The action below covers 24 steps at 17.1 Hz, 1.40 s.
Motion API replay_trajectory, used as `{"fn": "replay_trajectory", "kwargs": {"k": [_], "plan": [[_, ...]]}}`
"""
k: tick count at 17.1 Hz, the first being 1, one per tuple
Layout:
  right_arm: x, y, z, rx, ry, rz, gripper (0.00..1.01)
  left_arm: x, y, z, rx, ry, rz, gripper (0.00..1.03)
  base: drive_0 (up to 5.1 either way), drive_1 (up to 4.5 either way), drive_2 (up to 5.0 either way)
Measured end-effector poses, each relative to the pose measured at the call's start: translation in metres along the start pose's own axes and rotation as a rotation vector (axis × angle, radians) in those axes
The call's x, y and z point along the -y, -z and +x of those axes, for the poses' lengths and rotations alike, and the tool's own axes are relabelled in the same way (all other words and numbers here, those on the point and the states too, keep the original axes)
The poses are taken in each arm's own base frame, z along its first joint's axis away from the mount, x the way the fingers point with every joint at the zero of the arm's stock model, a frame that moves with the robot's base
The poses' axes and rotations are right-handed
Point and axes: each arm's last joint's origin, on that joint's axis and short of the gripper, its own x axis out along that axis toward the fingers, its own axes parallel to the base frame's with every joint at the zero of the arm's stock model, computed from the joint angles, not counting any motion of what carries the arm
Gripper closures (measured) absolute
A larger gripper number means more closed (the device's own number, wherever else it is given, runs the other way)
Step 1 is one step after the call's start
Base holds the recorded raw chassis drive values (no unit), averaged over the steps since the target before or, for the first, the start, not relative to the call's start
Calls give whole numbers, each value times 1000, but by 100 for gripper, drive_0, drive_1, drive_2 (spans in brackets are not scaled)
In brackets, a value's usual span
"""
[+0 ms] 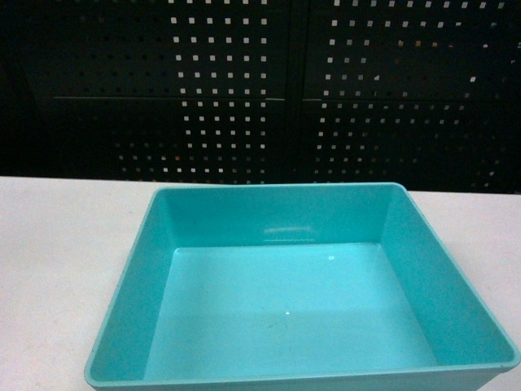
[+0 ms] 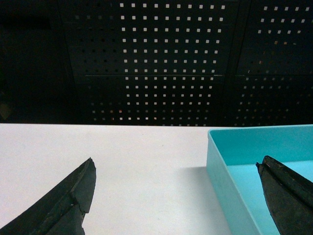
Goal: Stack blue boxes stably on right
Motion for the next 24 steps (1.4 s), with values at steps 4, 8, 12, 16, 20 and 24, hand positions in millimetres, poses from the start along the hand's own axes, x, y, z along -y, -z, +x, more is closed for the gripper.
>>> {"fn": "replay_trajectory", "kwargs": {"k": [4,8,12,16,20,24], "plan": [[0,0,0,0,0,0,3,0,0,0,0,0,0,5,0,0,0],[0,0,0,0,0,0,3,0,0,0,0,0,0,5,0,0,0],[0,0,0,0,0,0,3,0,0,0,0,0,0,5,0,0,0],[0,0,0,0,0,0,3,1,0,0,2,0,0,5,0,0,0],[8,-8,10,63,-17,-21,3,12,-9,5,84,-17,41,5,0,0,0],[9,-33,46,53,-101,-38,3,17,-23,45,9,-3,92,5,0,0,0]]}}
